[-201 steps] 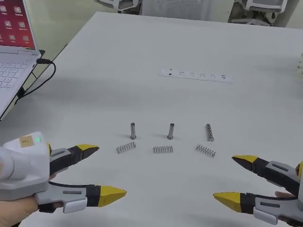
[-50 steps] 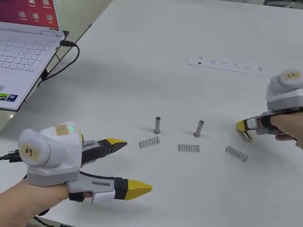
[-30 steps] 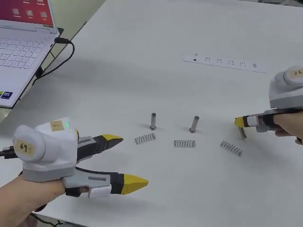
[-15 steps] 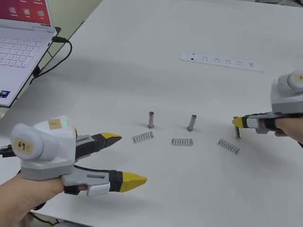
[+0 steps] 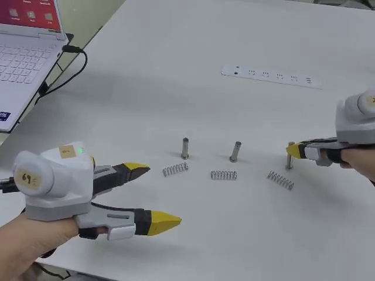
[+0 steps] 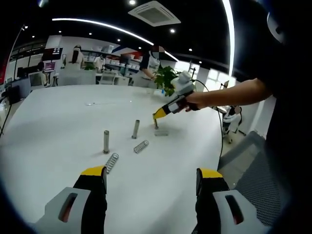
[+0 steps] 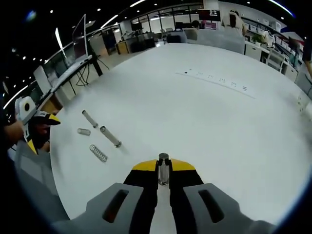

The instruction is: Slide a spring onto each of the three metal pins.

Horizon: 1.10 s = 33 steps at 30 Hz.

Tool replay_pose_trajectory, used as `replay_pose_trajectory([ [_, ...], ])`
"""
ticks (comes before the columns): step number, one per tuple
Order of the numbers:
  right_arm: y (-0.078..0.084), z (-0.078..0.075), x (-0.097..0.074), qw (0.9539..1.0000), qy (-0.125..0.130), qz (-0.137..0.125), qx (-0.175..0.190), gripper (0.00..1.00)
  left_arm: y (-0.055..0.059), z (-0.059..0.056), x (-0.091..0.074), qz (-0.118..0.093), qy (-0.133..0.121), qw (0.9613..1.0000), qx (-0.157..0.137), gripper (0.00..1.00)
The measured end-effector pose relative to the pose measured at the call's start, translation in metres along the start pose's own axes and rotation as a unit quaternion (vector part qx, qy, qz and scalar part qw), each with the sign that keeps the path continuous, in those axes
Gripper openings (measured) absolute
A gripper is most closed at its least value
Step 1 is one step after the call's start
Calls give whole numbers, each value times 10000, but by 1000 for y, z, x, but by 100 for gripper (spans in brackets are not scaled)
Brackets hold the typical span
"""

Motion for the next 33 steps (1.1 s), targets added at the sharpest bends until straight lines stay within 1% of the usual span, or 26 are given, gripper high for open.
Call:
replay_pose_trajectory([
  [15, 2, 4, -2, 9999, 9, -105, -92, 5, -1, -1, 0, -25, -7, 10000, 6, 70],
  [19, 4, 6, -4, 9995, 28, -140, -286, 5, -2, -1, 0, -67, -17, 10000, -30, 71],
  [22, 6, 8, -6, 9990, 28, -138, -419, 6, -2, -1, 0, -56, -9, 10000, -20, 71],
  [33, 10, 9, -10, 9983, -6, -100, -574, 6, -3, -1, 1, -55, 12, 10000, -8, 71],
])
Point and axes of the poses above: the centre of the closed fingertips' face, and the gripper's own axes: x roughly forward along the fingers, z roughly to its left, y roughly out of its underside, the point moved 7 cm from there along -x, roughly backward along the fingers, and after that the axes turned 11 degrees about x, right-handed, at the moved point
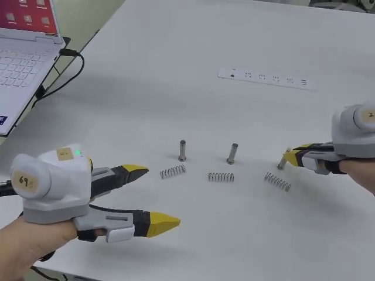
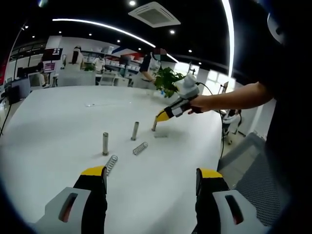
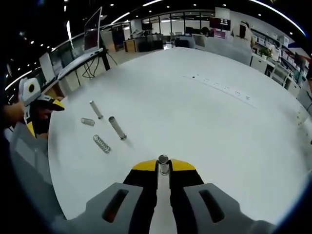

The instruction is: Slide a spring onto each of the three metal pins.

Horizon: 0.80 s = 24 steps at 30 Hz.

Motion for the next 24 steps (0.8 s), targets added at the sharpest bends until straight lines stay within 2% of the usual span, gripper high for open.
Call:
replay_pose_trajectory([
  [6, 0, 0, -2, 10000, -32, -3, -9, 7, -1, 0, 0, -2, 7, 10000, 13, 71],
  [17, 0, 2, -3, 10000, -82, -29, -10, 19, -4, 2, -1, -17, -9, 10000, 44, 71],
  [24, 1, 4, -4, 9999, -109, -73, -34, 26, -2, 0, -3, 21, -10, 10000, 56, 71],
])
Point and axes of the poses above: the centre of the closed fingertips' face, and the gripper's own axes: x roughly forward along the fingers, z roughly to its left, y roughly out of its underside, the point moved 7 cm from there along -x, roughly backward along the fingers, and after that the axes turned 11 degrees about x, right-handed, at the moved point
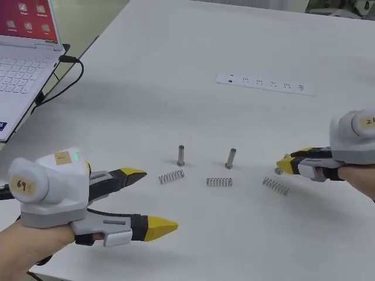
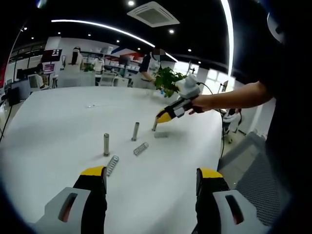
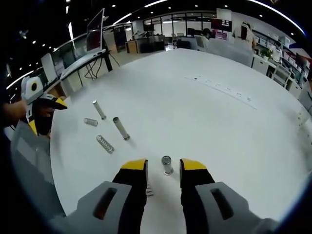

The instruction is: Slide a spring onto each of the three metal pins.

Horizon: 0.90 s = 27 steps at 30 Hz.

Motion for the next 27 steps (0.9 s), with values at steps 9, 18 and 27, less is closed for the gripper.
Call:
replay_pose_trajectory([
  [9, 5, 1, -3, 10000, -36, -18, 43, 29, 0, 2, -3, -33, -61, 10000, -15, 72],
  [18, 8, 2, -8, 10000, -9, -79, 13, 35, -1, 1, -3, -49, -63, 10000, -1, 72],
  [27, 11, 2, -13, 9998, 5, -186, 13, 41, -2, 0, -3, -41, -79, 10000, -5, 72],
])
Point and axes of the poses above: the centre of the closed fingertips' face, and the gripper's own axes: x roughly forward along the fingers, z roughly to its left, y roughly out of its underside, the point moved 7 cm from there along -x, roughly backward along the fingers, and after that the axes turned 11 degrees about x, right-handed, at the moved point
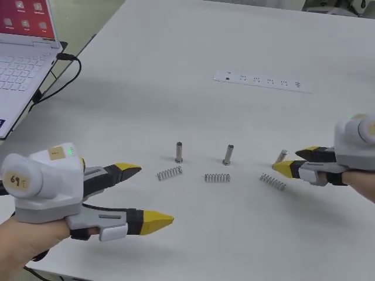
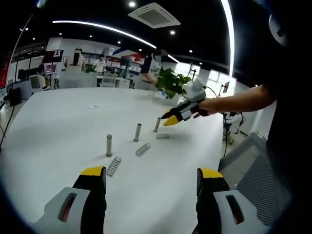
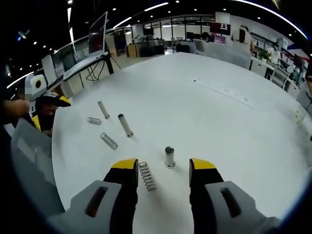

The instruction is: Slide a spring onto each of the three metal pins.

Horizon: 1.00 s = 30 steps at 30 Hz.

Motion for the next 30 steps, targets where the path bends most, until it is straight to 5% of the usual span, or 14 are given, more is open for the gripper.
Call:
replay_pose_trajectory([
  [30, 11, 9, -17, 9999, -57, -89, 28, 42, -1, 2, -2, -51, -66, 10000, -44, 72],
])
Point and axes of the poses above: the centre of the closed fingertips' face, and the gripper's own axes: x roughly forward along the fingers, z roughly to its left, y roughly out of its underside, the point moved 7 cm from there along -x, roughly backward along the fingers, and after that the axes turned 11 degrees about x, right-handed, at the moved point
